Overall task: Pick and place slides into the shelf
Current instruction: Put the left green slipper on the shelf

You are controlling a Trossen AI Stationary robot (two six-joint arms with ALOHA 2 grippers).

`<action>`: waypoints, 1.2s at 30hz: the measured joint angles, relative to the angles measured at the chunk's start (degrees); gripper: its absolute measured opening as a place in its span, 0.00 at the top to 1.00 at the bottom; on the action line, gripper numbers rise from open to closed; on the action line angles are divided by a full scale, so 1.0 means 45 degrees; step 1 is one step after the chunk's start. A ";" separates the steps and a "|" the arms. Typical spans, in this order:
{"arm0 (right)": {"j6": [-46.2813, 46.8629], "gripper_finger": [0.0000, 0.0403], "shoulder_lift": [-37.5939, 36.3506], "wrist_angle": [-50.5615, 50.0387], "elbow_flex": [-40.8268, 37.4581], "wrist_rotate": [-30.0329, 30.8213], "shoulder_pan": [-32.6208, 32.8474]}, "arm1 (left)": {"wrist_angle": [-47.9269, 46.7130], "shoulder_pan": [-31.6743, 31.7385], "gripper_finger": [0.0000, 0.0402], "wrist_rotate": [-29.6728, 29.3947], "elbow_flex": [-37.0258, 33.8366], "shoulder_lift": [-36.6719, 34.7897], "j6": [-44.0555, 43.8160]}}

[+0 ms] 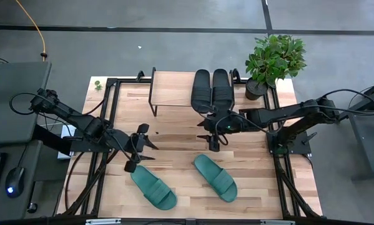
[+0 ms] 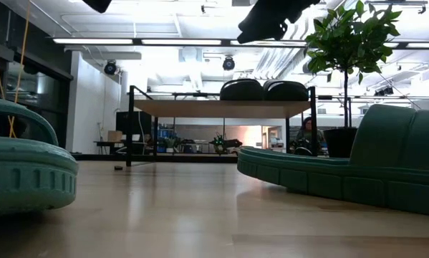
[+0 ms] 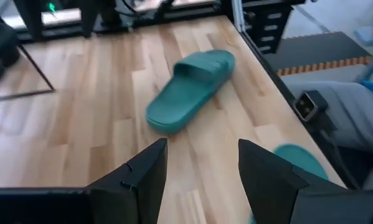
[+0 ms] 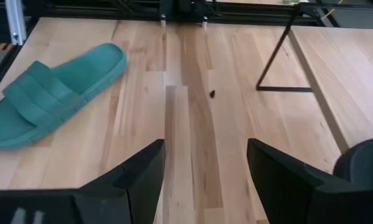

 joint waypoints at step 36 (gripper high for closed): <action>0.1239 0.46 0.0005 -0.0031 -0.0005 0.1855 0.2163 | -0.0809 -0.2370 0.55 0.0846 0.0005 0.3480 -0.7077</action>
